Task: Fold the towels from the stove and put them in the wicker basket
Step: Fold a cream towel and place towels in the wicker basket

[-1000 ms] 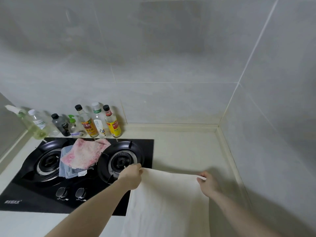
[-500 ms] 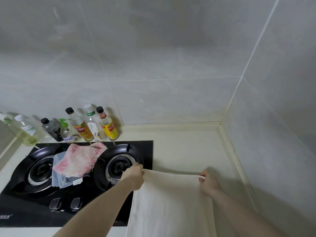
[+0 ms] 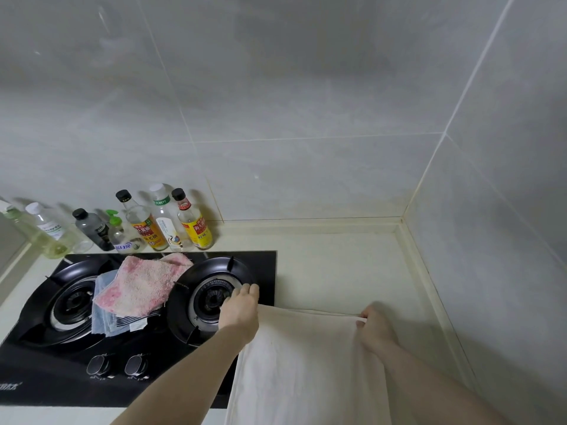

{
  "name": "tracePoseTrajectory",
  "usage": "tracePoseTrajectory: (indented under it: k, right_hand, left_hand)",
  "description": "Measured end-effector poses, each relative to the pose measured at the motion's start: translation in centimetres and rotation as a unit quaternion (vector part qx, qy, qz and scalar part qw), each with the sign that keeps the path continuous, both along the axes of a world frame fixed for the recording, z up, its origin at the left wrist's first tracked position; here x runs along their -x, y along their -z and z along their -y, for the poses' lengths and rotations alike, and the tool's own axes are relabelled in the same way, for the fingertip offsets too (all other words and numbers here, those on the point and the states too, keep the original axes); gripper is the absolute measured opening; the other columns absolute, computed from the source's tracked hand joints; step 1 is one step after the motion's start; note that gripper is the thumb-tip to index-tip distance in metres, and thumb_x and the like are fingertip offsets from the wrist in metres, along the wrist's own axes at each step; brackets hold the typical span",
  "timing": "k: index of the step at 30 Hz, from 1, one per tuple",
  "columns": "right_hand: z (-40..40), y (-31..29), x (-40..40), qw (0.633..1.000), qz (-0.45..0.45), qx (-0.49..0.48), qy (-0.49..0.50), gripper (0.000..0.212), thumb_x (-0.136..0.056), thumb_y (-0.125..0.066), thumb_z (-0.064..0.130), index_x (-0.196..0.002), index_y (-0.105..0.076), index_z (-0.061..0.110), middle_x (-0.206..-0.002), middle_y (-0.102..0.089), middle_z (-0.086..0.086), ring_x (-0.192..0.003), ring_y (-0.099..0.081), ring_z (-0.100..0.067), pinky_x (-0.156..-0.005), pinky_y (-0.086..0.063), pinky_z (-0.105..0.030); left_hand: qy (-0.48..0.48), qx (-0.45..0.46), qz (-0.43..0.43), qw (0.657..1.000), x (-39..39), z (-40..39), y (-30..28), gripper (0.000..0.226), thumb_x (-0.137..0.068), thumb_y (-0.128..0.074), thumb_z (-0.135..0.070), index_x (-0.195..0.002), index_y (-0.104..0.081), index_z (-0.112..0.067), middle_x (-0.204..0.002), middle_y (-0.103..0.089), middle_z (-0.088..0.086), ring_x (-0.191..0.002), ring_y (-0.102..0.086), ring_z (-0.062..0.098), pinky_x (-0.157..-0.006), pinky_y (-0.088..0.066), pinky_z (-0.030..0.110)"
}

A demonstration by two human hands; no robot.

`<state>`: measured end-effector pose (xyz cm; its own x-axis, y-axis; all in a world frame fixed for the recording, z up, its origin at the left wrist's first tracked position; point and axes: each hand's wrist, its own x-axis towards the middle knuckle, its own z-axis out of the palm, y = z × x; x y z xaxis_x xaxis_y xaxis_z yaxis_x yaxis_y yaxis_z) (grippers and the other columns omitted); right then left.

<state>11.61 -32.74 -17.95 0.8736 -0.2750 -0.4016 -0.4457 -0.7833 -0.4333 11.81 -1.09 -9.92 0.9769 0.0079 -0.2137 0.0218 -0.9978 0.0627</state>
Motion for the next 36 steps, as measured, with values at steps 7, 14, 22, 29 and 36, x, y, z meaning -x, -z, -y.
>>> tracePoseTrajectory:
  k: [7,14,22,29,36]
  right_hand:
    - [0.0,-0.5,1.3,0.988,0.087,0.100,-0.083,0.003,-0.096,-0.059,0.025,-0.098,-0.059,0.027,-0.113,-0.056,0.001,-0.109,-0.052,-0.023,-0.086,-0.046,-0.037]
    - [0.9,-1.1,0.5,0.990,0.033,0.099,-0.099,0.012,-0.094,-0.062,0.029,-0.097,-0.051,0.033,-0.121,-0.058,0.005,-0.114,-0.051,-0.022,-0.091,-0.045,-0.032]
    - [1.3,-1.0,0.0,0.983,-0.037,0.107,-0.144,0.017,-0.095,-0.060,0.040,-0.110,-0.061,0.033,-0.131,-0.054,0.001,-0.127,-0.046,-0.025,-0.098,-0.045,-0.032]
    - [1.9,-2.6,-0.2,0.992,-0.025,0.025,-0.121,0.012,-0.082,-0.060,0.024,-0.084,-0.048,0.026,-0.100,-0.066,0.000,-0.095,-0.062,-0.024,-0.076,-0.048,-0.031]
    - [3.0,-6.6,-0.3,0.993,0.064,-0.005,-0.098,0.016,-0.083,-0.071,0.027,-0.087,-0.058,0.034,-0.093,-0.068,0.007,-0.087,-0.066,-0.021,-0.070,-0.047,-0.026]
  left_hand:
    - [0.210,-0.133,-0.005,0.969,-0.1,3.2,2.1,0.058,-0.078,-0.065,-0.008,-0.132,-0.044,-0.013,-0.129,-0.048,0.005,-0.115,-0.042,0.028,-0.103,-0.034,0.039]
    - [0.191,-0.216,-0.078,0.954,-0.5,4.4,2.3,0.067,-0.077,-0.075,-0.008,-0.135,-0.040,-0.010,-0.123,-0.057,0.009,-0.116,-0.045,0.028,-0.107,-0.029,0.041]
    - [0.188,-0.225,-0.094,0.951,-1.0,3.7,1.9,0.042,-0.088,-0.065,-0.016,-0.129,-0.060,-0.020,-0.125,-0.054,0.007,-0.116,-0.043,0.029,-0.105,-0.030,0.041]
    - [0.105,-0.062,-0.075,0.990,-0.8,2.4,-0.2,0.022,-0.098,-0.055,-0.018,-0.118,-0.064,-0.021,-0.119,-0.050,0.003,-0.108,-0.056,0.026,-0.085,-0.044,0.035]
    - [0.059,0.031,-0.022,0.998,-0.6,1.2,-3.9,0.019,-0.099,-0.054,-0.043,-0.099,-0.064,-0.026,-0.108,-0.052,-0.005,-0.091,-0.062,0.026,-0.075,-0.051,0.037]
